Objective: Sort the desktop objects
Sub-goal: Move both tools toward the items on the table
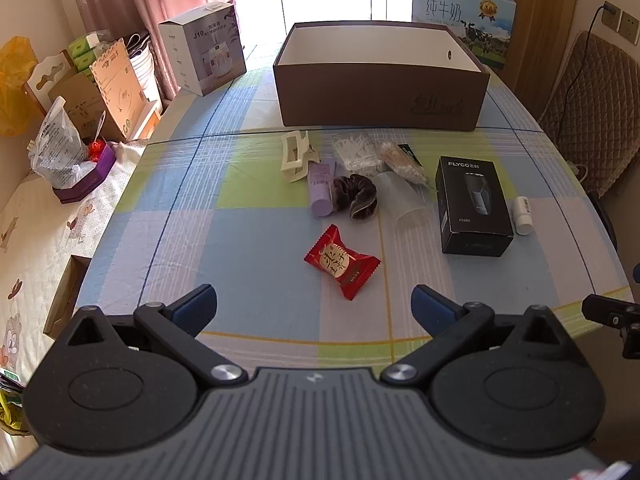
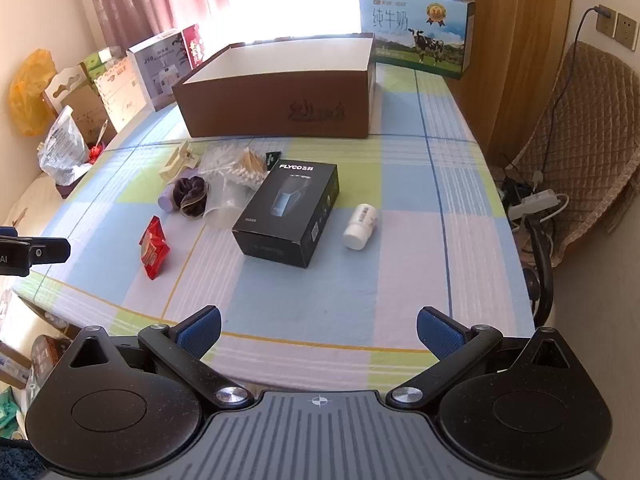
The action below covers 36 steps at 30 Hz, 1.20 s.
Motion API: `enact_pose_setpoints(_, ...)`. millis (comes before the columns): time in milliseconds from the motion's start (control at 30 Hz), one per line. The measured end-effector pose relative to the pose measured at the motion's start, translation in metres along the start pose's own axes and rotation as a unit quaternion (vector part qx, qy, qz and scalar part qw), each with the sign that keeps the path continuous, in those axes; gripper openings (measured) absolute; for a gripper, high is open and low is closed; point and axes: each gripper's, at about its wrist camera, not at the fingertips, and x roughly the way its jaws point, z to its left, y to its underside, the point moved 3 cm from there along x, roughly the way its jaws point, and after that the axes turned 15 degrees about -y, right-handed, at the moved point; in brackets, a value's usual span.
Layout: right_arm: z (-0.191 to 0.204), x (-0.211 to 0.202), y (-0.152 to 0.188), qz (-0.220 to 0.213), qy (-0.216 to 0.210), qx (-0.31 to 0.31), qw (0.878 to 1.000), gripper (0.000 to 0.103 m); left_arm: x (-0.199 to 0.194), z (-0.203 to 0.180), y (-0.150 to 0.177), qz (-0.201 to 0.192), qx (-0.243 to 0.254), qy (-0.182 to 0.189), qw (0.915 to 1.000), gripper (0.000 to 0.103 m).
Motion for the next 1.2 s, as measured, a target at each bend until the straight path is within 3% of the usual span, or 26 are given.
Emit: enact_pose_setpoints(1200, 0.0042, 0.0063, 0.0035, 0.011, 0.001, 0.001, 1.0, 0.101, 0.0091, 0.0, 0.0084, 0.016, 0.0, 0.0, 0.9999, 0.102)
